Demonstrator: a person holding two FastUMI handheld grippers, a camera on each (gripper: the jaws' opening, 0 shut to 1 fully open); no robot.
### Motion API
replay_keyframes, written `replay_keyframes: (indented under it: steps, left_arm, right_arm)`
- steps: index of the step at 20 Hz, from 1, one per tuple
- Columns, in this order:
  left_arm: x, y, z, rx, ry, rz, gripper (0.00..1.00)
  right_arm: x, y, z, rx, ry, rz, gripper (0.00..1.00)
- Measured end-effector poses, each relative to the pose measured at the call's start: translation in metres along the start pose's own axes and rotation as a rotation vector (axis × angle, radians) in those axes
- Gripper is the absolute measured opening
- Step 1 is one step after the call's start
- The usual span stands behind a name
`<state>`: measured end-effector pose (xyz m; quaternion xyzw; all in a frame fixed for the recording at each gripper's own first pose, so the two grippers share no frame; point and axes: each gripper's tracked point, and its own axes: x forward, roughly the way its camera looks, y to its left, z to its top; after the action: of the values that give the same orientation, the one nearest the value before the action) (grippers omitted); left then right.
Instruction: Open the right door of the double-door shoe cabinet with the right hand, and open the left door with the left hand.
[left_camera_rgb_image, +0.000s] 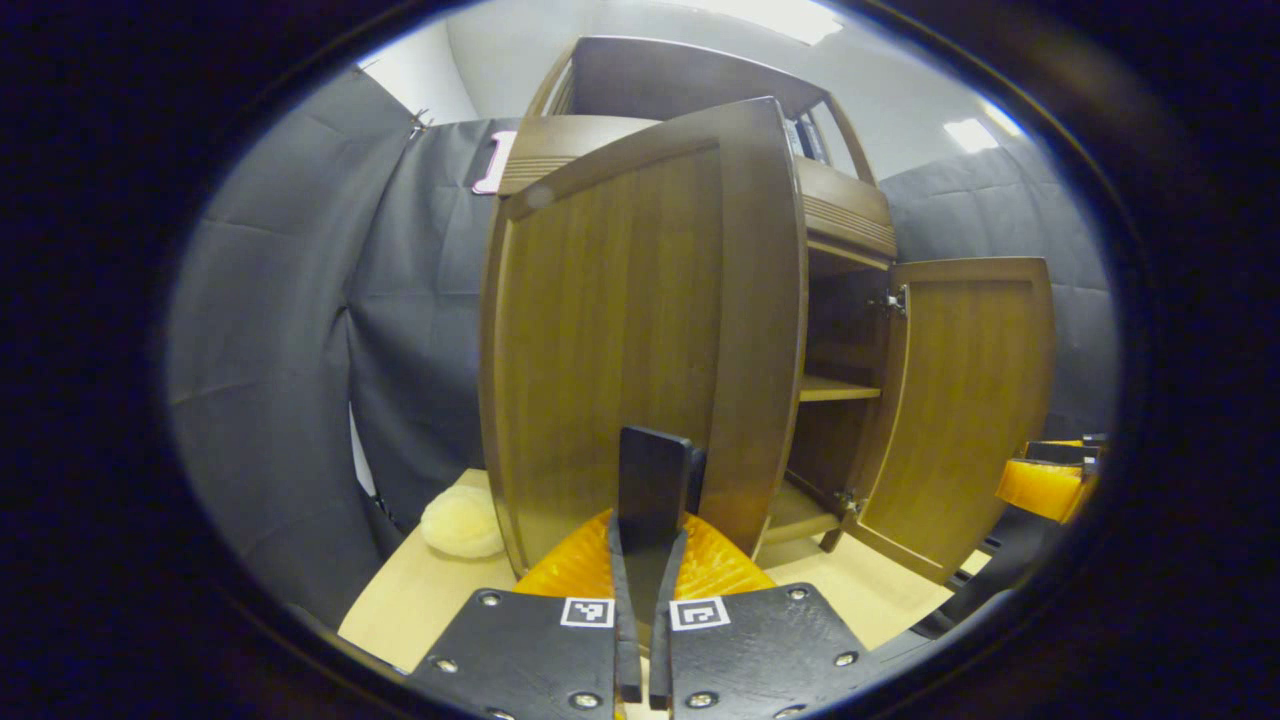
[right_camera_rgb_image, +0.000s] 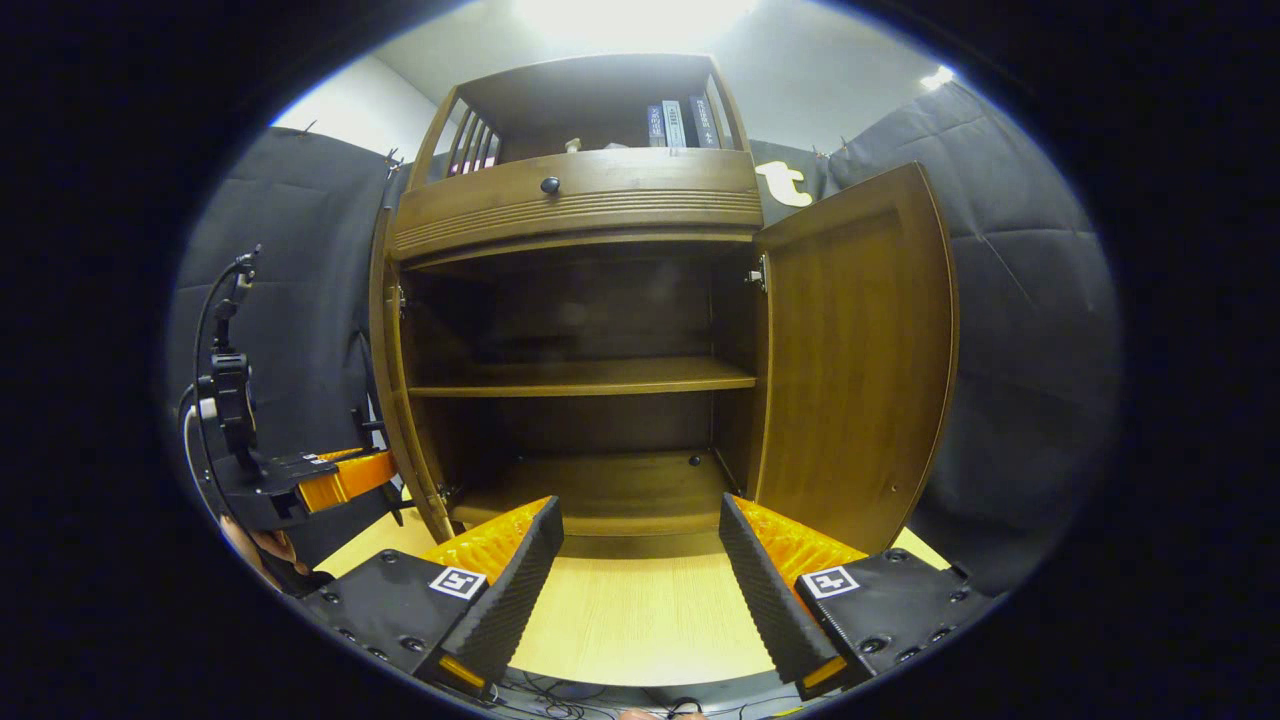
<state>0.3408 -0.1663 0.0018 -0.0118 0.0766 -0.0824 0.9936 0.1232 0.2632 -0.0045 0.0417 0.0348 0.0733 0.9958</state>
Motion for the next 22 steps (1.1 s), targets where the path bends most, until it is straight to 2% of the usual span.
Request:
replay_keyframes:
  steps: [5, 8, 10, 13, 17, 19, 21, 22]
  left_arm:
    - [-0.003, 0.004, 0.004, -0.004, -0.006, 0.039, 0.06]
    - [-0.005, 0.01, 0.01, 0.003, -0.004, 0.064, 0.05]
    - [-0.008, 0.027, 0.011, 0.026, -0.003, 0.091, 0.07]
    - [-0.014, 0.053, 0.014, 0.052, -0.027, 0.124, 0.02]
    - [-0.028, 0.124, -0.008, 0.067, -0.021, 0.159, 0.05]
    - [-0.031, 0.144, -0.015, 0.009, -0.018, 0.11, 0.05]
    - [-0.038, 0.15, -0.004, -0.002, -0.041, 0.073, 0.03]
    - [-0.041, 0.15, -0.002, 0.003, -0.047, 0.06, 0.05]
  right_arm:
    - [-0.001, 0.009, -0.001, -0.015, 0.001, 0.017, 0.96]
    - [0.0, 0.014, -0.001, -0.009, 0.004, 0.026, 0.99]
    - [0.001, 0.015, 0.0, -0.015, 0.002, 0.026, 0.96]
    - [0.003, 0.018, -0.002, -0.022, 0.005, 0.03, 0.96]
    - [0.006, 0.029, -0.003, -0.042, 0.008, 0.052, 0.96]
    - [0.006, 0.035, 0.0, -0.061, 0.001, 0.066, 0.96]
    - [0.008, 0.038, 0.001, -0.075, 0.003, 0.074, 0.99]
    - [0.009, 0.039, 0.002, -0.076, 0.003, 0.076, 0.96]
